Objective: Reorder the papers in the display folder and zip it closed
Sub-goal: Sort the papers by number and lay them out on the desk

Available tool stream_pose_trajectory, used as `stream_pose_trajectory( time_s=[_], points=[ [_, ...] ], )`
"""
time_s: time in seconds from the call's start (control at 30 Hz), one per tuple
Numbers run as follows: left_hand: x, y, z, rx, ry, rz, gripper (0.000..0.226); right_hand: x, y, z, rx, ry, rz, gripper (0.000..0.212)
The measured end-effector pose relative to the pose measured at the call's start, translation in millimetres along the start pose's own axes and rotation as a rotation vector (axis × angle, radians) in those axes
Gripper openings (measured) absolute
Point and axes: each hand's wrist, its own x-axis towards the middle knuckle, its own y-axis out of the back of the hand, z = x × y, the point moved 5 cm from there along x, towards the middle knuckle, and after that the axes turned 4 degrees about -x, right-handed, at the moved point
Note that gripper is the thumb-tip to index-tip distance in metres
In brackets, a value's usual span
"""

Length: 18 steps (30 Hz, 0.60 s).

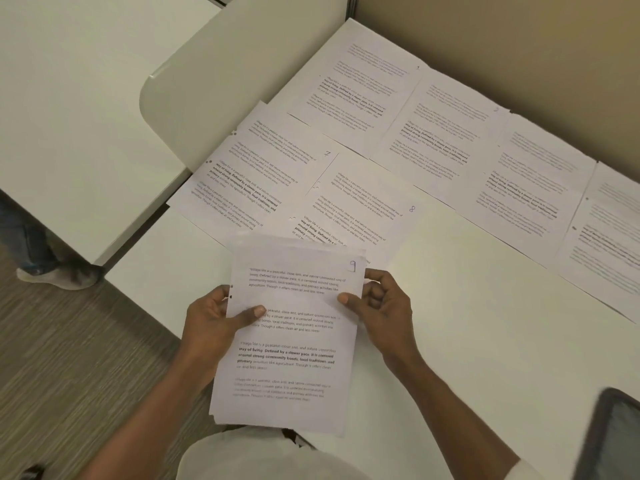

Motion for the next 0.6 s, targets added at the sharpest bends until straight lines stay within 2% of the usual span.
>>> stream_pose_trajectory(
  time_s=[0.1, 0.2, 0.3, 0.33, 0.4, 0.6],
  points=[
    [-0.6, -2.3, -1.5, -0.023, 0.002, 0.025, 0.047, -0.6, -0.8, -1.2, -0.077, 0.0, 0.007, 0.051],
    [0.2, -3.3, -2.5, -0.025, -0.006, 0.052, 0.047, -3.3, 0.9, -0.8, -0.043, -0.024, 0.045, 0.043],
    [-0.9, -4.1, 1.0, 0.017, -0.051, 0.083, 0.038, -5.2, 9.1, 9.4, -0.039, -0.068, 0.104, 0.03],
    [-0.8, -4.0, 1.9, 0.04, -0.058, 0.091, 0.033, -4.9, 13.7, 14.0, -0.076, -0.071, 0.147, 0.023],
    [-0.4, -4.1, 3.4, 0.083, -0.059, 0.101, 0.025, -4.1, 24.9, 22.9, -0.142, -0.078, 0.237, 0.024],
    [-0.1, -5.9, 8.8, 0.163, -0.071, 0.094, 0.026, 4.0, 83.5, 19.3, -0.232, -0.076, 0.579, 0.024]
  ],
)
